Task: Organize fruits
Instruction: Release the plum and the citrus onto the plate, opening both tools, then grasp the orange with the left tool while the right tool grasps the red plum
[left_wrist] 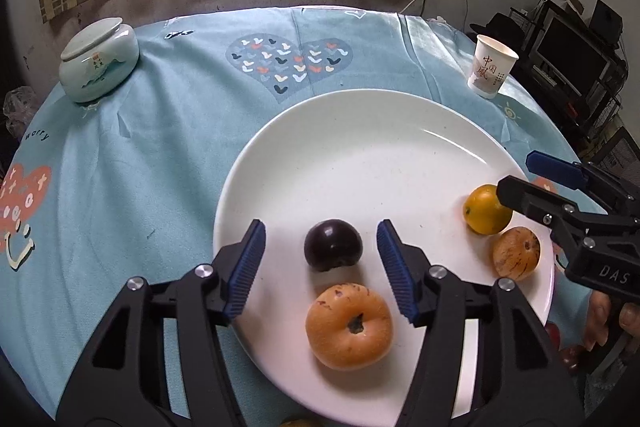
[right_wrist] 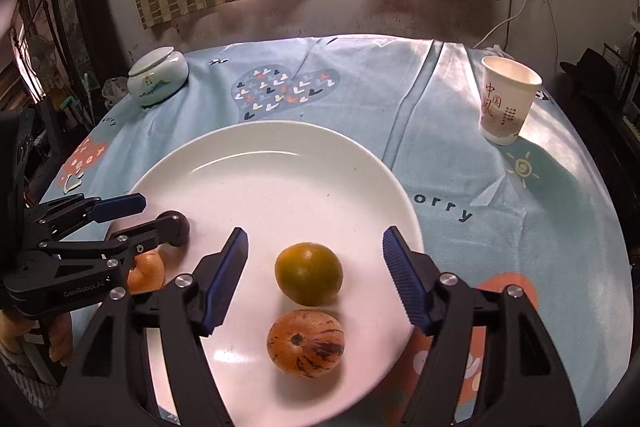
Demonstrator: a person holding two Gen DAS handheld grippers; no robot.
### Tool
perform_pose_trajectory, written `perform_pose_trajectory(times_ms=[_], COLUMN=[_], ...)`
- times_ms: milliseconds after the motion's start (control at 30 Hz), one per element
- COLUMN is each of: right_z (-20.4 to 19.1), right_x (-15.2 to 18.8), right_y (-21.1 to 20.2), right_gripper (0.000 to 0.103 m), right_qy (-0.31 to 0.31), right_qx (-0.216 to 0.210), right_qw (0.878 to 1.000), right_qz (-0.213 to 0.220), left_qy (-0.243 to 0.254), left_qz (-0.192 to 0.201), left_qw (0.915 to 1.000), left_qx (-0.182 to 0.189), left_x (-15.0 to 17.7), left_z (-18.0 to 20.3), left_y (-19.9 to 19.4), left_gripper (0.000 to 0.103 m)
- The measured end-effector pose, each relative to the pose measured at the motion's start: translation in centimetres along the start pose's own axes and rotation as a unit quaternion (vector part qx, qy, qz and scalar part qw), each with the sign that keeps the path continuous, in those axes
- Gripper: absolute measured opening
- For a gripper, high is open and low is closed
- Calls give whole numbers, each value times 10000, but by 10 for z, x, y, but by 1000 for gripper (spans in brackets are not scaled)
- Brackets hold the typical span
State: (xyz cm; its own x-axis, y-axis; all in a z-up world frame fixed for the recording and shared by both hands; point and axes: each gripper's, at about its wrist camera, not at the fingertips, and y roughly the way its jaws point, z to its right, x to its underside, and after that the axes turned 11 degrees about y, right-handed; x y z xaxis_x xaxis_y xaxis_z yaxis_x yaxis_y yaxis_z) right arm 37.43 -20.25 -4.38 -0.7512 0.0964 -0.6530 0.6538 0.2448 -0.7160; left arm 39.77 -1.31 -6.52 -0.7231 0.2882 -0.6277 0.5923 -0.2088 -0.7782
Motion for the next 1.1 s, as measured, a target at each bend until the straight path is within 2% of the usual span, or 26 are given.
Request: perform_pose_trajectory(times_ms=[100, 167, 267, 300, 367, 500, 633, 667, 800, 867, 967, 1100], right_z=[-2, -7, -18, -21, -28, -41, -36, -30, 9, 27, 49, 61], right_x=[-7, -11, -14, -14, -12, 0, 28, 39, 90, 112, 141, 155], right_y=[-21, -41, -67, -73, -88, -115, -137, -142, -155, -162, -167, -167], right_gripper=[70, 71, 75, 81, 85, 86, 89, 94, 95, 95, 95, 95], right_qy=[62, 82, 45, 33, 6, -124, -113, -9, 615, 854, 1207, 1443], right_qx=[-123, -299, -488, -525, -605, -721, -723, -716, -555, -411, -419, -340], right_qw=[9995, 9981, 9959, 9953, 9939, 9915, 9898, 9889, 9872, 9860, 9834, 9818], right_qz=[297, 532, 761, 813, 919, 1081, 1224, 1305, 1360, 1368, 1289, 1185], left_qy=[-97, -169, -208, -207, -222, -236, -362, -372, -336, -405, -395, -221], left_qz=[141, 301, 493, 556, 674, 729, 765, 727, 761, 751, 743, 596], left_qw=[9999, 9994, 9985, 9982, 9974, 9968, 9961, 9963, 9959, 9959, 9964, 9980], left_qx=[-27, -42, -88, -111, -155, -234, -257, -251, -357, -300, -122, -34], left_x=[-3, -6, -9, -9, -7, 11, 50, 62, 114, 142, 176, 207], left_z=[-7, -14, -19, -19, -19, -14, -10, -9, 1, 6, 14, 30], left_y=[-13, -28, -49, -57, -71, -93, -112, -115, -138, -147, -160, -173], left_gripper=[61, 67, 68, 69, 73, 75, 76, 76, 77, 77, 77, 77])
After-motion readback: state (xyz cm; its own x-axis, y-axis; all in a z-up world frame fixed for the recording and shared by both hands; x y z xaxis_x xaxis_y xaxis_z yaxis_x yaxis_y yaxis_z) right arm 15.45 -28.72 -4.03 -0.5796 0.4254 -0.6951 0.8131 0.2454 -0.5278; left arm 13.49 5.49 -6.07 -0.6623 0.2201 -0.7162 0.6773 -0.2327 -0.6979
